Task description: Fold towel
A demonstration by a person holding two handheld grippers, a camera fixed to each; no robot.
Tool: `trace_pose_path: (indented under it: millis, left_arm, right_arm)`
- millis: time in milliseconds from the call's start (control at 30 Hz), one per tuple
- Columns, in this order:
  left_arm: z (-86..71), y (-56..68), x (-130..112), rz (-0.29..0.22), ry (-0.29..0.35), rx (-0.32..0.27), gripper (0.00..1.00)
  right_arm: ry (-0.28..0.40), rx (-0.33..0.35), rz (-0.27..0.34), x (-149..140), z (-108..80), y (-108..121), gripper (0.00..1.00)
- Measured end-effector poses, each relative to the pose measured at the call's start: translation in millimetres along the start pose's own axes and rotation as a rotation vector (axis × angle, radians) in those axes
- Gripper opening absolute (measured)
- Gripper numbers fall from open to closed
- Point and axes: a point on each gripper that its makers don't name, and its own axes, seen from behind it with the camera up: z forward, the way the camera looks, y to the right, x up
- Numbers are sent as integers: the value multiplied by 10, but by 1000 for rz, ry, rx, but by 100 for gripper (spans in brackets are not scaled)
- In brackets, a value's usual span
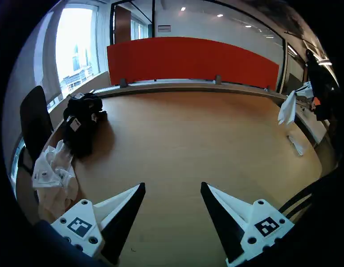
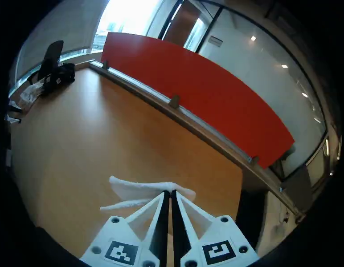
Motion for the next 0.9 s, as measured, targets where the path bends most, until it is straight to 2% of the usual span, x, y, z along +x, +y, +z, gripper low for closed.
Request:
trace_pose_path:
  millis: [400,900]
  left_arm:
    - [15,58,14,12,-8,-4,92]
    - [20,148,47,29,-9,-23,92]
  right_arm:
    - [-42,-31,20,-282,5,198,3]
    - [-90,-50,57,-713,-150,224,3]
